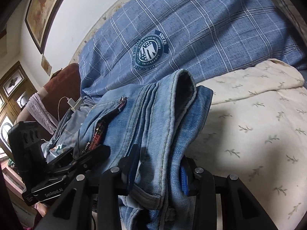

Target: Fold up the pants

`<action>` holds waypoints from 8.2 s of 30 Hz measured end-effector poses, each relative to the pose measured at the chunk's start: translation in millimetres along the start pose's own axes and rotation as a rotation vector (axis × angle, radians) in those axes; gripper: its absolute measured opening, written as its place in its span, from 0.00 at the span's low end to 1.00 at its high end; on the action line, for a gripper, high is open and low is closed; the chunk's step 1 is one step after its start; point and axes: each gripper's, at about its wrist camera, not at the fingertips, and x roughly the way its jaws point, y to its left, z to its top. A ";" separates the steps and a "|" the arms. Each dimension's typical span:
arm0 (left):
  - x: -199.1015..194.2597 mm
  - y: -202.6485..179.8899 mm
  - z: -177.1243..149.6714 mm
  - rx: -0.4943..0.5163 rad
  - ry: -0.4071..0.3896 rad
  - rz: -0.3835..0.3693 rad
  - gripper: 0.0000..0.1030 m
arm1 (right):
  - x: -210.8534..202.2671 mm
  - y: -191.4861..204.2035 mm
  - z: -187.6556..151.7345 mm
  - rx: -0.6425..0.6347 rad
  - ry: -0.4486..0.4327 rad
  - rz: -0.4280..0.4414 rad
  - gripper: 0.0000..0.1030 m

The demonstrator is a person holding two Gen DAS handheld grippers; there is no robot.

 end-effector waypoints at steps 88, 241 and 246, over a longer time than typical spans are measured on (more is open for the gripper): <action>18.6 -4.9 -9.4 0.152 0.036 0.275 0.84 | -32.4 29.8 2.6 -0.277 -0.136 -0.732 0.56; 30.9 4.1 -10.6 0.086 0.073 0.286 0.84 | -20.4 101.5 -33.6 -0.580 -0.066 -0.437 0.60; 31.8 10.5 -9.6 0.052 0.081 0.276 0.84 | -19.9 103.0 -34.4 -0.587 -0.068 -0.442 0.60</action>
